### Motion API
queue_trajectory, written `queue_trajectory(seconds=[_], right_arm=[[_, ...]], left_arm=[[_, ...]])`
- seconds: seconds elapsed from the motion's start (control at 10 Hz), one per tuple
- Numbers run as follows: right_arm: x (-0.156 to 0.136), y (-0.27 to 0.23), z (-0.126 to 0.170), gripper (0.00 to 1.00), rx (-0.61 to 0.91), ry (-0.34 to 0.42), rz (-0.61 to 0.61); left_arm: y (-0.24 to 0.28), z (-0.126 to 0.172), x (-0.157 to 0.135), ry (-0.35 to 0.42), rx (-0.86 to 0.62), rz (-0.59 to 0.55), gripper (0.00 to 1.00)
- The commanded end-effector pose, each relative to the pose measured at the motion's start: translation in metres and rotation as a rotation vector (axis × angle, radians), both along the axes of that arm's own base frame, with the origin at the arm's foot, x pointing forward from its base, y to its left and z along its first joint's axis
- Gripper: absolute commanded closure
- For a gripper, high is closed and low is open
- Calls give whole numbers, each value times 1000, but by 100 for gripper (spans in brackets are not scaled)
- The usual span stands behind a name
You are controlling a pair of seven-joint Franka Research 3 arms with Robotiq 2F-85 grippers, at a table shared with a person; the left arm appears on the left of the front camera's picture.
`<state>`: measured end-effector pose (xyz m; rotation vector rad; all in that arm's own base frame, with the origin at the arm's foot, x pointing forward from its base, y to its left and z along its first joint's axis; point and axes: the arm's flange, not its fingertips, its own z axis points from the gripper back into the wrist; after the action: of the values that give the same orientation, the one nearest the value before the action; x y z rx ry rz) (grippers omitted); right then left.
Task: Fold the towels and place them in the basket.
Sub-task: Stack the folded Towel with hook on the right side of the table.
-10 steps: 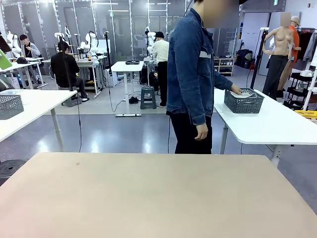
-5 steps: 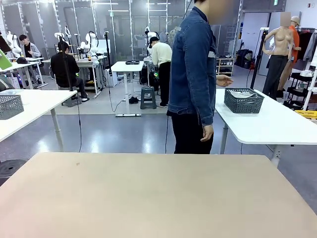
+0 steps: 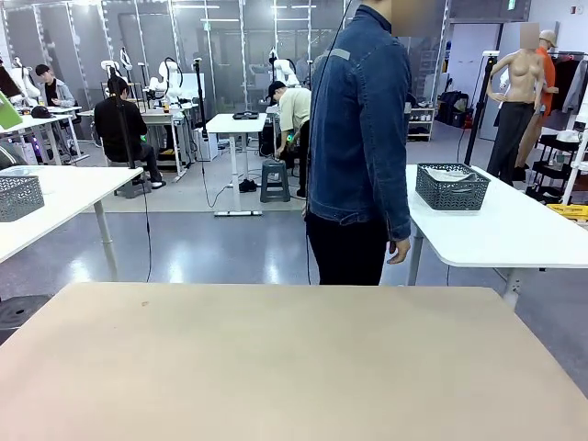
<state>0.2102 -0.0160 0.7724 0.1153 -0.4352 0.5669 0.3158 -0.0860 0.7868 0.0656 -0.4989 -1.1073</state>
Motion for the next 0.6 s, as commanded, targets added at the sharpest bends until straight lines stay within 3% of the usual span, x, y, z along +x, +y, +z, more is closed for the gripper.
queue_trajectory(seconds=[0.0,0.5], right_arm=[[-1,-1,2,25,-3,-3,-14],[-1,-1,2,25,-3,-3,-14]], left_arm=[[1,-1,-2,-10,9,7,0],[1,-1,-2,-10,9,7,0]])
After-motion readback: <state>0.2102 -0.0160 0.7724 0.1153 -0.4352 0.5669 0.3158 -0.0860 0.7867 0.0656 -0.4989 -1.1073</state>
